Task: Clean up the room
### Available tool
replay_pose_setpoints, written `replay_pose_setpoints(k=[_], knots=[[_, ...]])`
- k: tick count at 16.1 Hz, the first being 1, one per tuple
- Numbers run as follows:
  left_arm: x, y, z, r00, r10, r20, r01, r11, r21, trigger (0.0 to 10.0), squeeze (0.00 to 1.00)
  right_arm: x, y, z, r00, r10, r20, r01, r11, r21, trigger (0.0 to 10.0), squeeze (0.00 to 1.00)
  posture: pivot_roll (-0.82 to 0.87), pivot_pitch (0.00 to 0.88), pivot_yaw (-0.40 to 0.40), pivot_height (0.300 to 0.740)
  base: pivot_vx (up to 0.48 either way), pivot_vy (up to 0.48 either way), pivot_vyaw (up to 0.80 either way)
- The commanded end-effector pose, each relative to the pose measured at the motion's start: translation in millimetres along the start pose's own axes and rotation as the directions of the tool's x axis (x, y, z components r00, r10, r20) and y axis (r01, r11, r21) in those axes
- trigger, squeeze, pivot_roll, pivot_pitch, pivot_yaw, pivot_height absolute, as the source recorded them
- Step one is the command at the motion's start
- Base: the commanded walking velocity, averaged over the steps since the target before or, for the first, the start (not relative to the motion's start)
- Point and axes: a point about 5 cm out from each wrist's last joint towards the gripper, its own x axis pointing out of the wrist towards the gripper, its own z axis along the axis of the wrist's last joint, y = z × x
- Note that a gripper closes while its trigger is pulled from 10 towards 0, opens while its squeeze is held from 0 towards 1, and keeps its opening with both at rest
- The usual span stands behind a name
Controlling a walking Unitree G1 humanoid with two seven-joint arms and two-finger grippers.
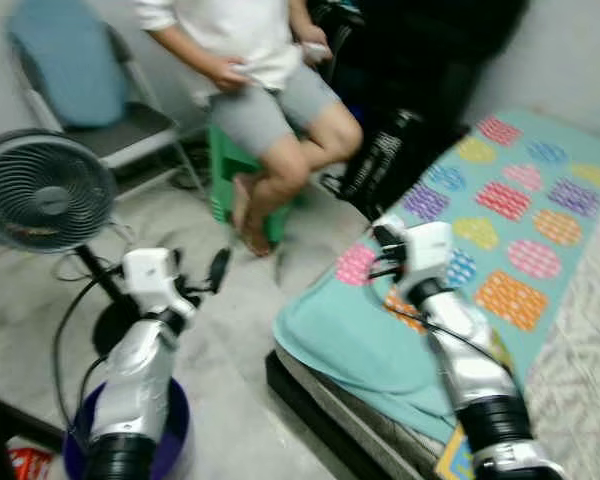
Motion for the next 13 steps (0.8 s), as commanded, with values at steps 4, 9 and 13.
replay_pose_setpoints(k=[4,9,13], knots=[[2.1,-4.1,-3.1,1.000,-0.008,-0.012,0.007,1.000,-0.019,10.0,0.00,-2.0,-6.1,3.1,1.000,0.000,0.008,0.000,1.000,-0.028,10.0,0.00,0.01,0.045,0.010,0.740,0.000,0.000,0.80],[2.0,-3.2,-3.7,1.000,0.011,-0.009,-0.011,1.000,-0.029,10.0,0.00,-0.1,-1.3,4.0,1.000,0.024,0.014,-0.024,0.999,-0.038,10.0,0.00,0.01,0.044,0.000,0.740,0.000,0.000,0.80],[2.7,-6.7,-4.8,1.000,-0.020,-0.020,0.020,1.000,0.009,10.0,0.00,0.2,-1.4,4.2,1.000,0.026,0.014,-0.026,0.999,-0.039,10.0,0.00,0.01,0.043,0.004,0.740,0.000,0.000,0.76]])
